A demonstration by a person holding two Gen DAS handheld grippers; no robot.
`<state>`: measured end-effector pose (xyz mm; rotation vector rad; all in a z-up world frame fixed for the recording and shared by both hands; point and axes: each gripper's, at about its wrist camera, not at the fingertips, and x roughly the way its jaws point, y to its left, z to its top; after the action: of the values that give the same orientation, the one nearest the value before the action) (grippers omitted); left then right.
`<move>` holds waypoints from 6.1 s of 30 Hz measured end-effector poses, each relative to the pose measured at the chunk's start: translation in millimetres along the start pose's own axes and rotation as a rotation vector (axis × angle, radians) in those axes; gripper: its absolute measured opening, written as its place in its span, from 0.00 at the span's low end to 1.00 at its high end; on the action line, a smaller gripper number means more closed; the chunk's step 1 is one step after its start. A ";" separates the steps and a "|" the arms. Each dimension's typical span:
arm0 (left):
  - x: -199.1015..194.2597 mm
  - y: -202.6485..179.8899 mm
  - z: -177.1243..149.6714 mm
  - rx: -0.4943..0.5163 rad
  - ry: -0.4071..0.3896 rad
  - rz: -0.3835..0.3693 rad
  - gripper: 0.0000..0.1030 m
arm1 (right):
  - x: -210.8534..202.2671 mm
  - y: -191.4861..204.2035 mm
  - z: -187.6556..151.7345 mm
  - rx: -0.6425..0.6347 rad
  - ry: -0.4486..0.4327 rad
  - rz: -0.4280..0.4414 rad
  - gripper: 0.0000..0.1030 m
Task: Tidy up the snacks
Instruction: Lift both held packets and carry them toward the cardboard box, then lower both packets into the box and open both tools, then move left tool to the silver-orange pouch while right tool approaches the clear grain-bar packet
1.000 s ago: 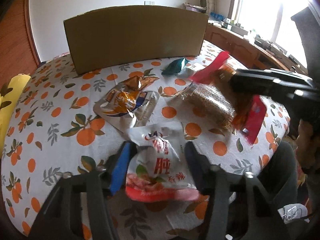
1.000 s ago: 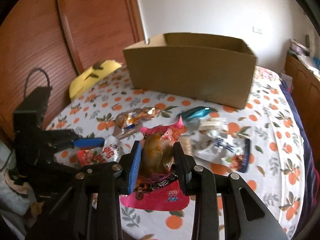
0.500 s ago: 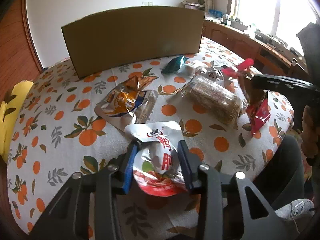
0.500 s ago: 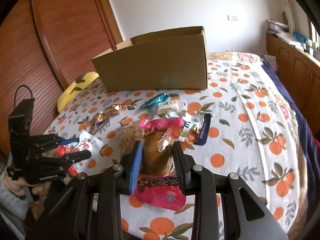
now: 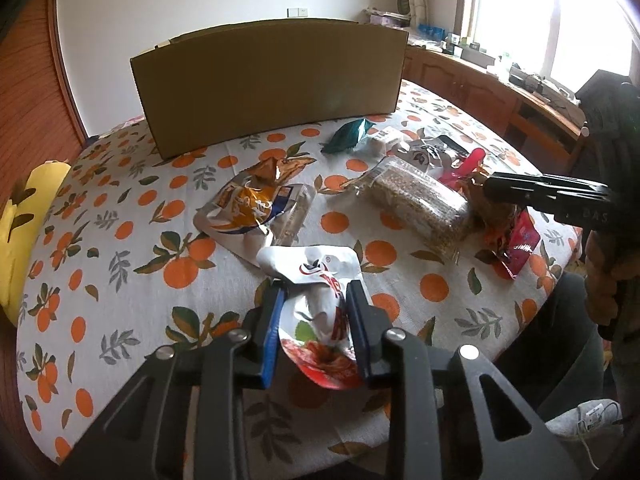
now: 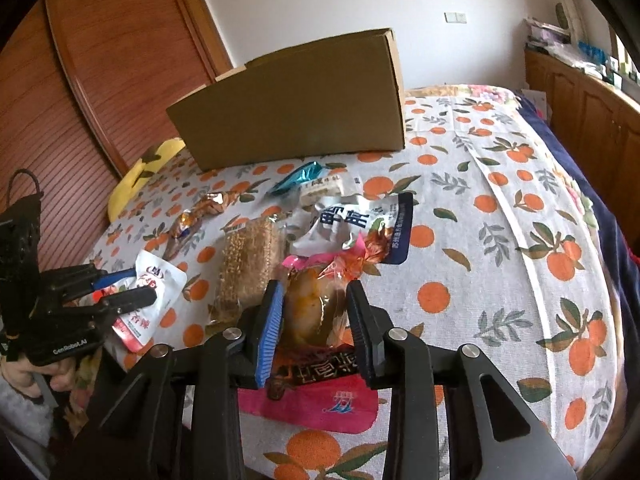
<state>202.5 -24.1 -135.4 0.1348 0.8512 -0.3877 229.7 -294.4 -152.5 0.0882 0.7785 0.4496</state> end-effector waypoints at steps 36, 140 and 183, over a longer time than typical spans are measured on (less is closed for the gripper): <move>-54.4 -6.0 20.8 -0.016 -0.156 -0.028 0.23 | -29.8 15.5 17.3 -0.019 -0.071 0.014 0.38; -17.1 51.2 108.6 -0.075 -0.241 0.030 0.47 | 22.9 40.0 103.9 -0.099 -0.077 0.000 0.59; 53.3 61.6 51.7 -0.416 -0.010 0.040 0.65 | 70.8 75.5 15.9 -0.258 0.080 -0.057 0.72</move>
<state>294.3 3.9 -144.0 -0.2348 0.9009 -0.1673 257.8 -195.0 -169.6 -0.1924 0.7936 0.4982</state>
